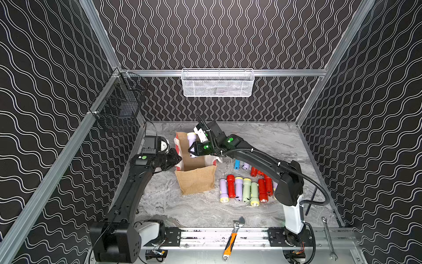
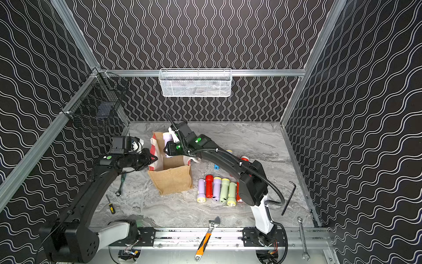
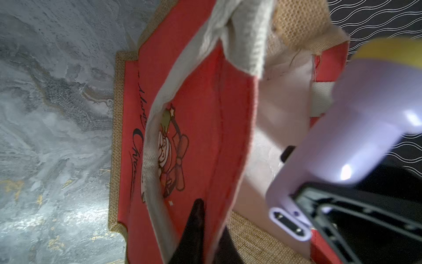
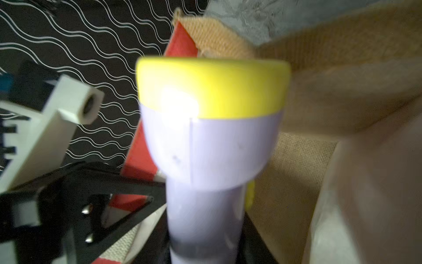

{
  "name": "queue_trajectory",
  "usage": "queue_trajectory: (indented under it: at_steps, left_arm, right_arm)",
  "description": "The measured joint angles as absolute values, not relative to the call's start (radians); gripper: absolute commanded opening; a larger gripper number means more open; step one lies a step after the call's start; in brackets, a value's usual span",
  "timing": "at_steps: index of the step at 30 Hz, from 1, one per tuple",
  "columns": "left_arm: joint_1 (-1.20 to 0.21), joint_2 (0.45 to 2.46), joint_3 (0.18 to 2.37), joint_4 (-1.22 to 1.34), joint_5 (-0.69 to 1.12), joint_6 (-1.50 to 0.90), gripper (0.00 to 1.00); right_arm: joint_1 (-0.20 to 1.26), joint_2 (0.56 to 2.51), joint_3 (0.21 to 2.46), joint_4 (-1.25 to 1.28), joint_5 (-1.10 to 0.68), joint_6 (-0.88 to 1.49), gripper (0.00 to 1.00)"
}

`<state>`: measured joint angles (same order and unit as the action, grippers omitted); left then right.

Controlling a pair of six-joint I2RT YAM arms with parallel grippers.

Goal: Put the flashlights into the tote bags
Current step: Place the flashlight in the canvas bag.

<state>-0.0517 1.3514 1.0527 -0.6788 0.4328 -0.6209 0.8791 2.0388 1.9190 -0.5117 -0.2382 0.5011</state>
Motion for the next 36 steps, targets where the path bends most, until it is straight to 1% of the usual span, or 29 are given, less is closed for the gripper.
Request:
queue_trajectory:
  at_steps: [4, 11, 19, 26, 28, 30, 32, 36]
  left_arm:
    - [-0.052, 1.359, 1.067, -0.674, 0.425, -0.601, 0.12]
    - [-0.054, 1.361, 1.033, -0.615, 0.432, -0.6, 0.13]
    - [-0.07, 1.327, 0.991, -0.556, 0.437, -0.603, 0.14]
    - [-0.071, 1.322, 0.96, -0.534, 0.448, -0.599, 0.14]
    - [-0.071, 1.315, 0.953, -0.532, 0.448, -0.598, 0.14]
    - [-0.071, 1.309, 0.946, -0.524, 0.447, -0.599, 0.15]
    - [-0.071, 1.31, 0.943, -0.518, 0.448, -0.599, 0.15]
    - [-0.072, 1.322, 0.943, -0.517, 0.448, -0.598, 0.16]
  right_arm:
    - [0.884, 2.058, 1.898, -0.548, -0.248, 0.492, 0.29]
    - [0.896, 2.16, 1.917, -0.668, -0.266, 0.459, 0.3]
    - [0.905, 2.268, 1.964, -0.742, -0.301, 0.463, 0.3]
    - [0.902, 2.384, 2.06, -0.824, -0.304, 0.464, 0.29]
    - [0.902, 2.392, 2.065, -0.832, -0.304, 0.467, 0.33]
    - [0.903, 2.393, 2.063, -0.833, -0.305, 0.472, 0.42]
    - [0.902, 2.394, 2.056, -0.834, -0.31, 0.474, 0.44]
    - [0.899, 2.411, 2.063, -0.844, -0.319, 0.474, 0.55]
